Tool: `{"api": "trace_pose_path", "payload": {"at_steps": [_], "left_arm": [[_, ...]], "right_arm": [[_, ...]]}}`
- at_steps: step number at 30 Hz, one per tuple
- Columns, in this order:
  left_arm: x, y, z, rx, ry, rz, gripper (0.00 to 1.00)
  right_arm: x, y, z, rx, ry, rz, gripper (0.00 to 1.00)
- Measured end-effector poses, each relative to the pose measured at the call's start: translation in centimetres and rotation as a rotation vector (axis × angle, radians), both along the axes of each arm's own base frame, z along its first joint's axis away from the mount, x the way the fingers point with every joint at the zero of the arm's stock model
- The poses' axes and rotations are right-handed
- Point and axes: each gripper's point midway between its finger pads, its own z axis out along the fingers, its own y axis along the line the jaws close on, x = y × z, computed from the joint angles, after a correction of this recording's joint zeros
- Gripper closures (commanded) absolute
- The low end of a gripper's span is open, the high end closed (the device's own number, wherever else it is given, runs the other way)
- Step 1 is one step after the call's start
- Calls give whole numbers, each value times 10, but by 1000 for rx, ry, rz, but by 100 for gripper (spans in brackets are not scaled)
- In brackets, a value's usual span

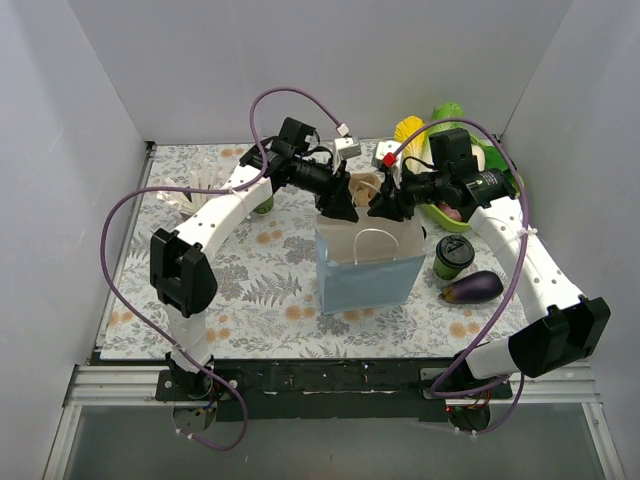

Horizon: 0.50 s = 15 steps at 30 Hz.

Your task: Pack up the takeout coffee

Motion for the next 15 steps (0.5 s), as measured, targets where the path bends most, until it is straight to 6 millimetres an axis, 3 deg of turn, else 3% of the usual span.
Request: {"api": "trace_pose_path", "payload": {"at_steps": [1,3,4,9,11,15], "left_arm": [[1,-2,-3,3,7,-1,70],[3,-5,-7,8,19,-3,95],[4,-7,-8,11,25,-4,100],[7,-8,-10,20,25,-1,100],[6,-5,-10,36,28,9,100],[0,10,-7,96,18,44,100]], "right_arm": [[0,0,0,1,3,-1,59],[0,0,0,3,10,-4,51],[0,0,0,3,13,-8,41],[2,-5,8,-9,18,-49,25],[5,-8,36,2,-32,-70,21],[3,-13,116,73,-215,-98,17]]}}
